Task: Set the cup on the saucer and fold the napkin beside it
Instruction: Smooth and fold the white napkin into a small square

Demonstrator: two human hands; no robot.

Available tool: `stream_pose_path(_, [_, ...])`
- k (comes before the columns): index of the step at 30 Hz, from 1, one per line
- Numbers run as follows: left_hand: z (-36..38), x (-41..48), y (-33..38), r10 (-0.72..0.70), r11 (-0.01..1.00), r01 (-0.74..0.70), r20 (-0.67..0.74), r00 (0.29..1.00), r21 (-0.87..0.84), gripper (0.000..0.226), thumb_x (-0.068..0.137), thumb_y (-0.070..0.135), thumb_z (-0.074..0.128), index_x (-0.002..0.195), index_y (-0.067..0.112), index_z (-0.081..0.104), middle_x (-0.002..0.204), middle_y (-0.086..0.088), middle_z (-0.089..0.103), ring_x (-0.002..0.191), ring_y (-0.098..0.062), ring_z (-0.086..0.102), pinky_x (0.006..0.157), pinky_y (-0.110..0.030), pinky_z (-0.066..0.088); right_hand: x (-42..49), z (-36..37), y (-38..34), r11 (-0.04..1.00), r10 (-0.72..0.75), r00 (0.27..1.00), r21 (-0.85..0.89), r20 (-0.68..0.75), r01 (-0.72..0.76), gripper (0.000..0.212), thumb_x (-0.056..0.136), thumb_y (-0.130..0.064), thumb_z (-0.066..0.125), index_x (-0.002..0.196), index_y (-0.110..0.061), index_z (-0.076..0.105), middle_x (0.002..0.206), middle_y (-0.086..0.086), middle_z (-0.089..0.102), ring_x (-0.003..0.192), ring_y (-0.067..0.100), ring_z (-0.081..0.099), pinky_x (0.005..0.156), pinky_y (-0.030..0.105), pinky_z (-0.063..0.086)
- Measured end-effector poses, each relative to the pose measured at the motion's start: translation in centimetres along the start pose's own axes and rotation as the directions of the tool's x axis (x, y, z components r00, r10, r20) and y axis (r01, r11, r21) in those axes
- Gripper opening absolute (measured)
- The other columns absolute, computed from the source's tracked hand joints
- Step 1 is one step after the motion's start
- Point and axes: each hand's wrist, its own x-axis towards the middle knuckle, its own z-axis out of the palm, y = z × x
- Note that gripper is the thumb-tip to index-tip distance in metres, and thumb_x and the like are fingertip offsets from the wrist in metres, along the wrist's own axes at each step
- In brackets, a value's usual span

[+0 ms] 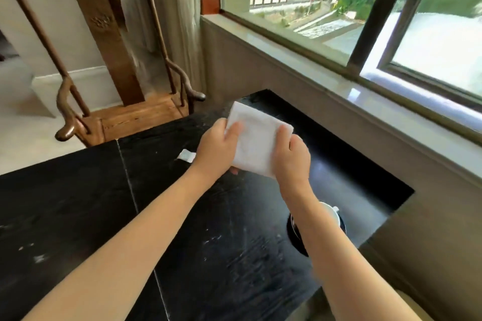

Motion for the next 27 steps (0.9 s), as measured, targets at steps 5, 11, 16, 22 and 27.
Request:
stream_pose_path(5, [6.1,-0.9,2.1,0.040,0.999,-0.041,-0.078,0.996,-0.014,0.023,0.098,0.033,0.038,0.095,0.012,0.048,0.079,0.002,0.052,0.072,-0.017,0.053,0.055,-0.026,0.040,1.7,-5.5,1.3,0.974,-0.188,0.973,-0.153,-0.134,0.167,0.041,0.099,-0.037,0.031,0.081,-0.005,0.048,0.066,-0.003,0.047,0.070,0.022,0.047,0.063,0.030,0.030])
stream_pose_path(11, [11.8,0.3,2.6,-0.022,0.999,0.018,0.118,0.993,0.027,0.032,0.097,0.043,0.037,0.097,0.012,0.046,0.080,0.003,0.051,0.071,-0.013,0.054,0.055,-0.026,0.045,3.8,-10.1,5.1,0.976,-0.156,0.969,-0.177,-0.190,0.123,0.039,0.100,-0.033,0.033,0.073,-0.007,0.043,0.059,-0.005,0.043,0.055,0.008,0.038,0.051,0.029,0.025])
stream_pose_path(16, [16.9,1.4,1.9,-0.032,0.999,0.030,0.206,0.978,0.012,0.029,0.098,0.038,0.035,0.093,0.012,0.044,0.073,0.009,0.045,0.066,-0.009,0.045,0.053,-0.022,0.033,5.5,-12.7,8.0,0.974,0.018,0.970,-0.213,-0.244,-0.072,0.047,0.099,-0.037,0.030,0.057,-0.015,0.031,0.057,-0.005,0.037,0.053,0.010,0.034,0.049,0.020,0.028])
stream_pose_path(22, [23.2,2.2,0.3,-0.002,1.000,-0.002,0.288,0.958,0.014,0.030,0.098,0.037,0.037,0.090,0.010,0.045,0.072,0.007,0.047,0.072,-0.018,0.047,0.057,-0.029,0.036,7.4,-15.6,12.6,0.943,0.049,0.937,-0.291,-0.347,-0.158,0.045,0.099,-0.034,0.031,0.063,-0.010,0.041,0.060,-0.003,0.042,0.054,0.009,0.037,0.046,0.016,0.028])
stream_pose_path(27, [29.1,4.1,0.5,-0.023,0.997,-0.004,0.340,0.940,0.081,0.029,0.098,0.034,0.040,0.093,0.007,0.048,0.091,-0.010,0.056,0.080,-0.024,0.049,0.066,-0.030,0.034,11.2,-18.9,16.1,0.919,0.053,0.926,-0.346,-0.373,-0.192,0.042,0.099,-0.038,0.028,0.077,-0.010,0.050,0.075,0.005,0.054,0.072,0.023,0.050,0.063,0.030,0.031])
